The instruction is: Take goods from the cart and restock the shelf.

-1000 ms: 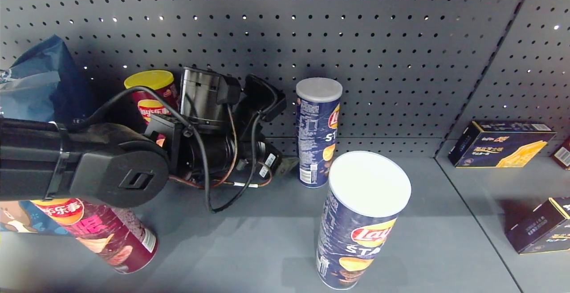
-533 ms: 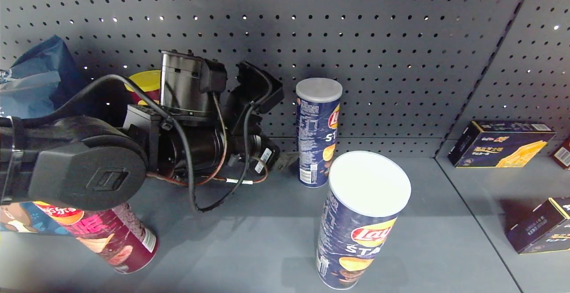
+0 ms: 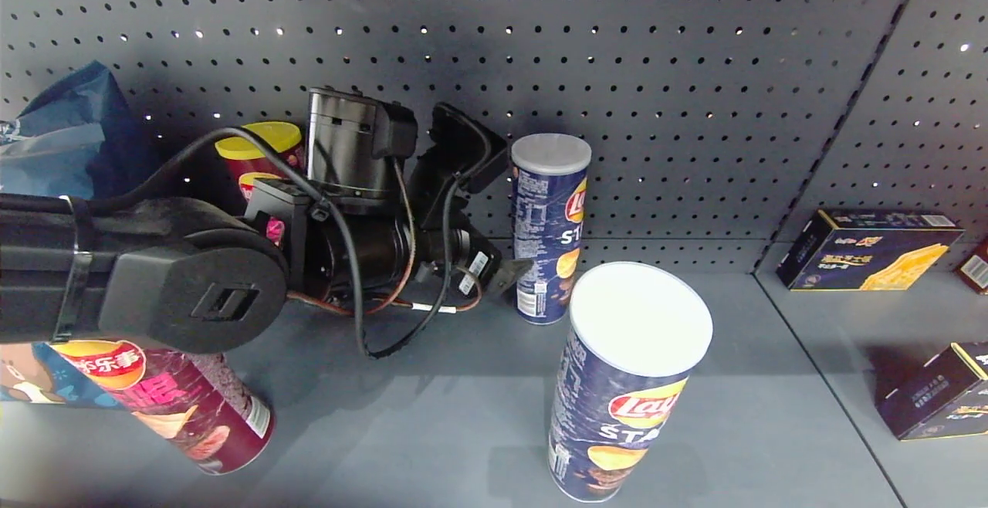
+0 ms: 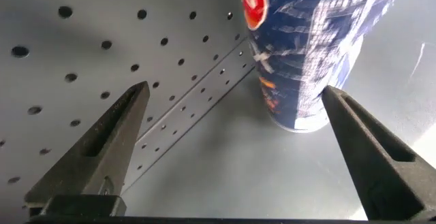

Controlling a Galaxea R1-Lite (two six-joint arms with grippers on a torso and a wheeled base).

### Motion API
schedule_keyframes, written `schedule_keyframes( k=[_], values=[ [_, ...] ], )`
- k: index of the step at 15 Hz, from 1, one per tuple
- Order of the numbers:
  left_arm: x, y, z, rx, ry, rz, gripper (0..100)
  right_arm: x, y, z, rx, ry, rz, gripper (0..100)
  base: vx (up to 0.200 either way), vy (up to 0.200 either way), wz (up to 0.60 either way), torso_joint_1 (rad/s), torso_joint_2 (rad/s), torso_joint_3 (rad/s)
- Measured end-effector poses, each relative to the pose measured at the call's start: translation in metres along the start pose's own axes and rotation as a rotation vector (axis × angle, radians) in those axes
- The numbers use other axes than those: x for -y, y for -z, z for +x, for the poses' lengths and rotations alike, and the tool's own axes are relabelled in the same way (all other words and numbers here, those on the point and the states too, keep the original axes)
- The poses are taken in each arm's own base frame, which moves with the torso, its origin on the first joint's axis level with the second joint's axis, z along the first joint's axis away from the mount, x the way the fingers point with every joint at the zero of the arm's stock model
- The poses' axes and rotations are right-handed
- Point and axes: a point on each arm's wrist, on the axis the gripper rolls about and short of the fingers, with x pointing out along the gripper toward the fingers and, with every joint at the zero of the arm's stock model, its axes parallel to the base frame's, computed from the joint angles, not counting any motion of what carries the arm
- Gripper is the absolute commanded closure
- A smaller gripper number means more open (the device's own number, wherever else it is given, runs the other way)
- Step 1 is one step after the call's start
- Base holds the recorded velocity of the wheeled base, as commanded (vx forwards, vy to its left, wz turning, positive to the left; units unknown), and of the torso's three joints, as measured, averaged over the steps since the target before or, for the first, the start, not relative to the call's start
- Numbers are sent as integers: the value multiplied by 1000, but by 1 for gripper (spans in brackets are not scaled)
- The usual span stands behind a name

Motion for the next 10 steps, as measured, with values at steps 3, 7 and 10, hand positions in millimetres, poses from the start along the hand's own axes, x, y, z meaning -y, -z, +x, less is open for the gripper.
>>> schedule_keyframes(
  k=[3,7,10],
  values=[
    [0,0,0,1,-1,0,0,0,0,0,0,0,0,0,0,0,0,0,0,0],
    [-4,-13,-19,31,-4,2,0,0,0,0,0,0,0,0,0,0,0,0,0,0],
    [-9,-28,-45,67,-22,4,0,0,0,0,0,-1,0,0,0,0,0,0,0,0]
  ],
)
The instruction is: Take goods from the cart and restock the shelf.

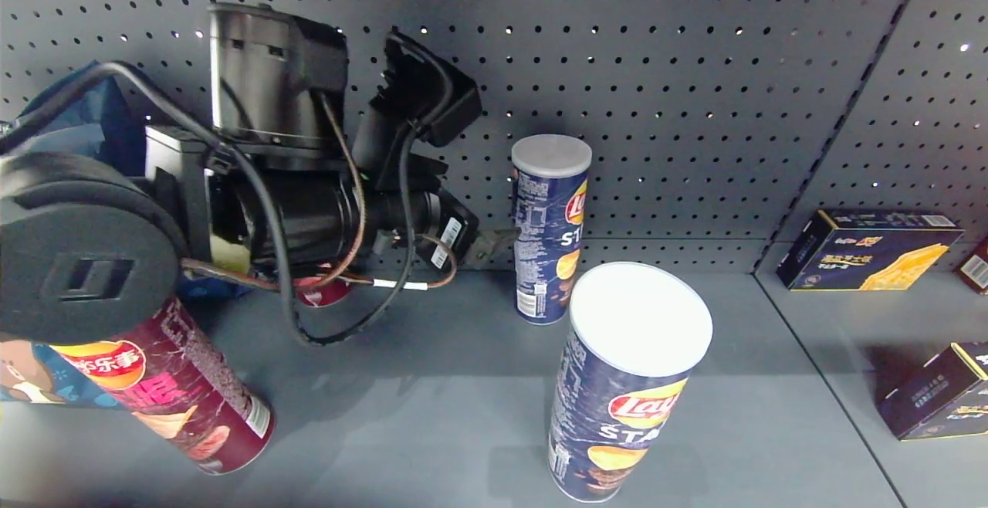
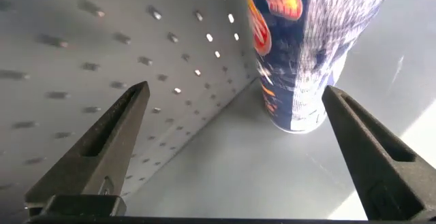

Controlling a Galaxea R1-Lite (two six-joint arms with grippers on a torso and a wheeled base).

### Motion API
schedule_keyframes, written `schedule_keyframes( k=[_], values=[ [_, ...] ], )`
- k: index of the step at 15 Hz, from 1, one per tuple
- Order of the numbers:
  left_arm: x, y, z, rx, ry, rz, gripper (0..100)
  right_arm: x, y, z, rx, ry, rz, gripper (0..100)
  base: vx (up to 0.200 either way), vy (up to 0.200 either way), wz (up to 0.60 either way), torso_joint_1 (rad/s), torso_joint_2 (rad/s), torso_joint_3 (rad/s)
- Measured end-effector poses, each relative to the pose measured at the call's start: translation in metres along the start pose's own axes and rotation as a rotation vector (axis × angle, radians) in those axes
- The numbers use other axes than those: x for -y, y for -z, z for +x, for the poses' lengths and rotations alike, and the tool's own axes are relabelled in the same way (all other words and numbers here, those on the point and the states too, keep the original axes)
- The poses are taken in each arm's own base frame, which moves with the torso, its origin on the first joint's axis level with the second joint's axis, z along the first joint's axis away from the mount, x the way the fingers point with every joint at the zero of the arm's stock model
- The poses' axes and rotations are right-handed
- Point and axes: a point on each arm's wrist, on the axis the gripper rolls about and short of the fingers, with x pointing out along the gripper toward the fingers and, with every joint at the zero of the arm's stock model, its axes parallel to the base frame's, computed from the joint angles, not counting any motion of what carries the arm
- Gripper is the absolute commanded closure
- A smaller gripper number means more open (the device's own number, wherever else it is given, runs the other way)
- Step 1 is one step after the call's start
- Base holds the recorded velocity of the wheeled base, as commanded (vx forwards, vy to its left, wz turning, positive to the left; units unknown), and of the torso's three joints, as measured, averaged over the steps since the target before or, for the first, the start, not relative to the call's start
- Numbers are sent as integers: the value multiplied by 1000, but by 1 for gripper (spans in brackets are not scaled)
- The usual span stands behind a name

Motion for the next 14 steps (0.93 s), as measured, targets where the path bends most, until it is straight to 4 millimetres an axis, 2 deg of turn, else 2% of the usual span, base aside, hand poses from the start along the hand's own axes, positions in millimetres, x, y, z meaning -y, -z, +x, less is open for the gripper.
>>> schedule_keyframes(
  k=[3,6,14],
  values=[
    [-4,-10,-29,40,-34,-2,0,0,0,0,0,1,0,0,0,0,0,0,0,0],
    [-5,-9,-55,66,-49,-6,0,0,0,0,0,1,0,0,0,0,0,0,0,0],
    [0,-14,-110,162,-44,4,0,0,0,0,0,1,0,0,0,0,0,0,0,0]
  ],
)
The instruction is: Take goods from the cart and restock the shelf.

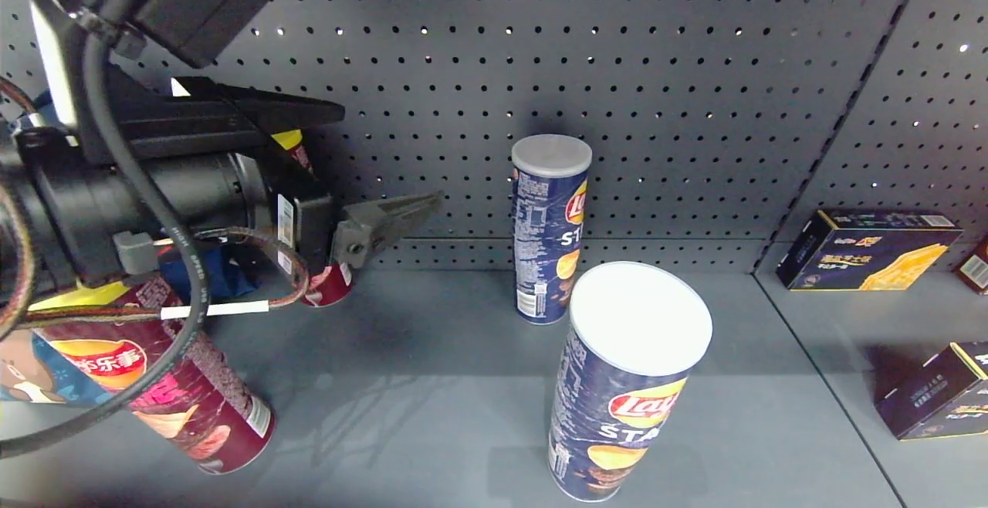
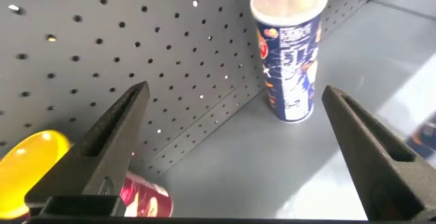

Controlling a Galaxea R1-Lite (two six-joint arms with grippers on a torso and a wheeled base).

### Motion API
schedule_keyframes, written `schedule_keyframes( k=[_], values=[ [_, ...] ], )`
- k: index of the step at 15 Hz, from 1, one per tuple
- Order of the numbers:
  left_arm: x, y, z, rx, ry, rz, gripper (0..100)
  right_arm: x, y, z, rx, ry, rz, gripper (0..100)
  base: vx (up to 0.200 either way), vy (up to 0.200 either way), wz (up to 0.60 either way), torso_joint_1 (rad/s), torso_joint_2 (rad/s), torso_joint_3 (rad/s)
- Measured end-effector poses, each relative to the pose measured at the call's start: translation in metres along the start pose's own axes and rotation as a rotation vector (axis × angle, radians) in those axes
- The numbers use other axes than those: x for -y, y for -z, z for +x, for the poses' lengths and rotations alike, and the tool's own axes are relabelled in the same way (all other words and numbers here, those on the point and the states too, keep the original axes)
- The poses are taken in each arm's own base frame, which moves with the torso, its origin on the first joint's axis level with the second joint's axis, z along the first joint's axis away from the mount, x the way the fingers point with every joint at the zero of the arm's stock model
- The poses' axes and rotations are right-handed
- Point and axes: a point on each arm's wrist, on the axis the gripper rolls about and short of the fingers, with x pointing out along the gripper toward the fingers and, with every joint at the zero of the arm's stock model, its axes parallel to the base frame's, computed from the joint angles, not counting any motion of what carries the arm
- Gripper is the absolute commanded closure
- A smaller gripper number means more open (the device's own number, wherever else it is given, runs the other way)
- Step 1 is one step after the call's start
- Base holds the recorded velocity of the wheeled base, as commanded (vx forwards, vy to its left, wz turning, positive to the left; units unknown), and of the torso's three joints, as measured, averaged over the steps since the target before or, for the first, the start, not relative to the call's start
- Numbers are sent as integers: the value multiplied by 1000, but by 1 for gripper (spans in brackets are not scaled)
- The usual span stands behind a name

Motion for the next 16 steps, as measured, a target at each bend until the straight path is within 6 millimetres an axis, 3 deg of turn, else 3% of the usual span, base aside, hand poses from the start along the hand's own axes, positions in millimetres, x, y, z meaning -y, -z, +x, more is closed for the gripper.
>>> schedule_keyframes(
  k=[12,16],
  values=[
    [3,22,-110,124,-22,-5,0,0,0,0,-1,0,0,0,0,0,0,0,0,0],
    [6,48,-149,124,-124,-15,0,0,0,0,0,0,0,0,0,0,0,0,0,0]
  ],
)
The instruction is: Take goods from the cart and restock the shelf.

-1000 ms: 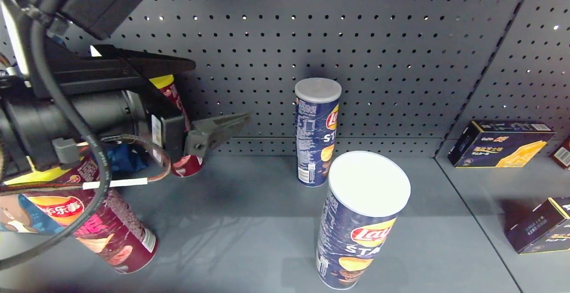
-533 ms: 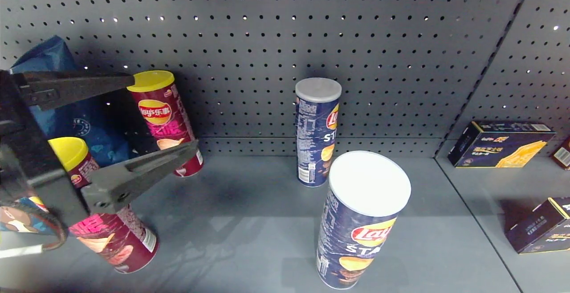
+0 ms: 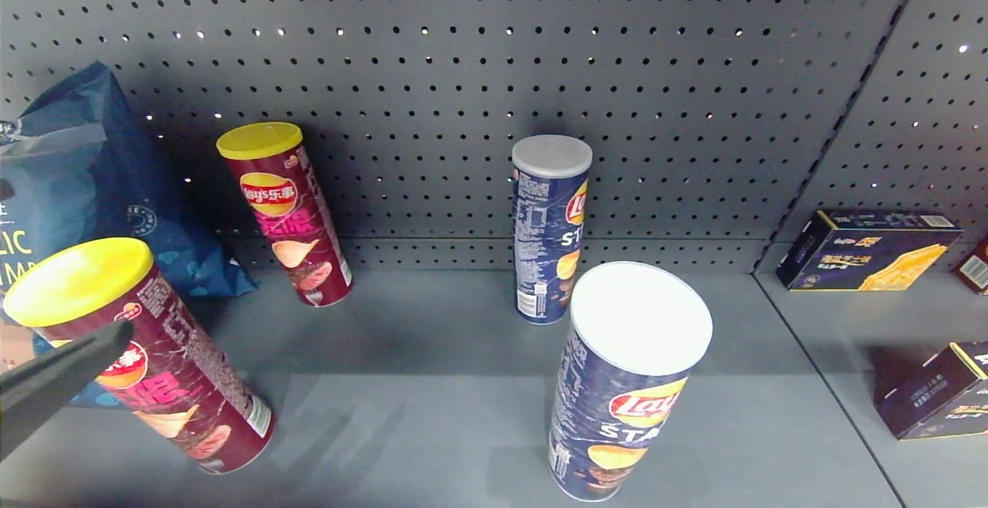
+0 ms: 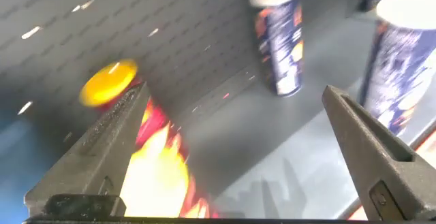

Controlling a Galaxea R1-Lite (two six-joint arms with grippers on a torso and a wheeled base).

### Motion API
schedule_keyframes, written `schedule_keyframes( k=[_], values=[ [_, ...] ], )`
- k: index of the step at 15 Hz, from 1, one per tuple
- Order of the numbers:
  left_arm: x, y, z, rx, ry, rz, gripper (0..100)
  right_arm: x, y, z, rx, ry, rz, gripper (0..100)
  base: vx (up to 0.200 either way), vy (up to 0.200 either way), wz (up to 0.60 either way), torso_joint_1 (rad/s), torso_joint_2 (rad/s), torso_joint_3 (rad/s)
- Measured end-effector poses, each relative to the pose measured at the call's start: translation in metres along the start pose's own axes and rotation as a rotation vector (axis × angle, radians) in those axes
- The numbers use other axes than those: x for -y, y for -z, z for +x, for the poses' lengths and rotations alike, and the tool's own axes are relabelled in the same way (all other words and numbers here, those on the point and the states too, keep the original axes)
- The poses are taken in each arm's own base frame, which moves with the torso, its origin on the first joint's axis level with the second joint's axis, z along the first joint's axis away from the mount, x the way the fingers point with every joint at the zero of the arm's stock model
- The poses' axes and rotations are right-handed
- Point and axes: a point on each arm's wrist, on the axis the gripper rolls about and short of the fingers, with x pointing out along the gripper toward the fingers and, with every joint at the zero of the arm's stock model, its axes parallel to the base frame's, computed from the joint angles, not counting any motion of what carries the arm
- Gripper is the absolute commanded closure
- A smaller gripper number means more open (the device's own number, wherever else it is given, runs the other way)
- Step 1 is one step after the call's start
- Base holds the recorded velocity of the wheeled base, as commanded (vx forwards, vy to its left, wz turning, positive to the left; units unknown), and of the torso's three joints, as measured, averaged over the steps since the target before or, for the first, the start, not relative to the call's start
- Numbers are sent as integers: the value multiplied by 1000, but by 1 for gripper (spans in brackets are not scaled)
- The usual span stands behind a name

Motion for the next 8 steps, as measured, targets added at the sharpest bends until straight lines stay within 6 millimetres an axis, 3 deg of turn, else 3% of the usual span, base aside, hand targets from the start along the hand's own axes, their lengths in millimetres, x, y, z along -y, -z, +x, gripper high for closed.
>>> schedule_keyframes(
  k=[4,8],
  values=[
    [2,40,-49,-153,-197,16,0,0,0,0,0,-1,0,0,0,0,0,0,0,0],
    [9,68,-69,-253,-446,-4,0,0,0,0,0,-1,-1,0,0,0,0,0,0,0]
  ],
)
